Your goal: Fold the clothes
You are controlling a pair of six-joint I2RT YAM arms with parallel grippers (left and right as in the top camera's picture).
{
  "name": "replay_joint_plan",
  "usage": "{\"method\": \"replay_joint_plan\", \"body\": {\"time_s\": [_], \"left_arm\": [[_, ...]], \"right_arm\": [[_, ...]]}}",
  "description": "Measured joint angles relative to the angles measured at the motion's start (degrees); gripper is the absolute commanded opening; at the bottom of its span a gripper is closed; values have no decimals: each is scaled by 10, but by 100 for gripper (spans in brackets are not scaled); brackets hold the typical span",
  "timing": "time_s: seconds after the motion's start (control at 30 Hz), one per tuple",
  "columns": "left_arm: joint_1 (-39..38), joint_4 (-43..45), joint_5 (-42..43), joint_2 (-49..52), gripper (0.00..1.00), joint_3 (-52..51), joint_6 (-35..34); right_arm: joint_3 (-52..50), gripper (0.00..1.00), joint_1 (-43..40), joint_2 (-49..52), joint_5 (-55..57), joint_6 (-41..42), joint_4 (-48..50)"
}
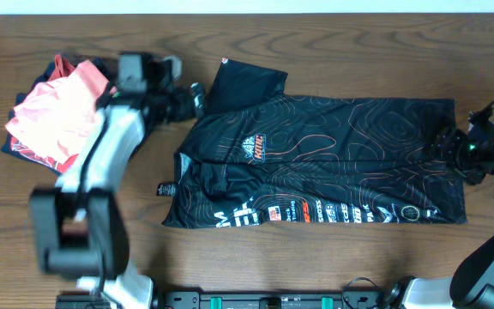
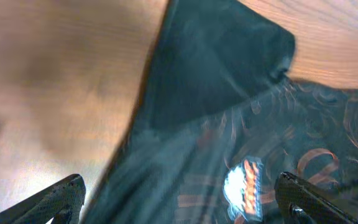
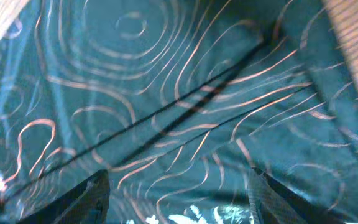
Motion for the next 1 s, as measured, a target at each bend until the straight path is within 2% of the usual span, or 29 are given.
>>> {"method": "replay_joint_plan", "body": {"time_s": [0.2, 0.4, 0.57, 0.63, 0.7, 0.73, 0.77, 1.0], "left_arm": [[-24, 7, -13, 154, 98, 147, 23], [-41, 69, -19, 228, 98, 193, 31], [-61, 87, -30, 256, 78, 200, 35], [-72, 78, -32, 259, 67, 203, 37], [-84, 72, -34, 259, 41, 205, 42], [-91, 67, -34, 261, 19, 205, 42], [-95, 66, -33, 262, 6, 205, 45], [-100, 50, -26, 267, 6, 205, 37]], "right_arm": [[0, 68, 0, 0, -20, -9, -9], [0, 67, 0, 0, -25, -11, -8], [0, 62, 0, 0, -25, -14, 0], [0, 60, 0, 0, -26, -14, 9], [0, 57, 0, 0, -26, -14, 22], [0, 57, 0, 0, -26, -14, 30], [0, 57, 0, 0, -26, -14, 38], [0, 58, 11, 0, 4, -15, 82]]}}
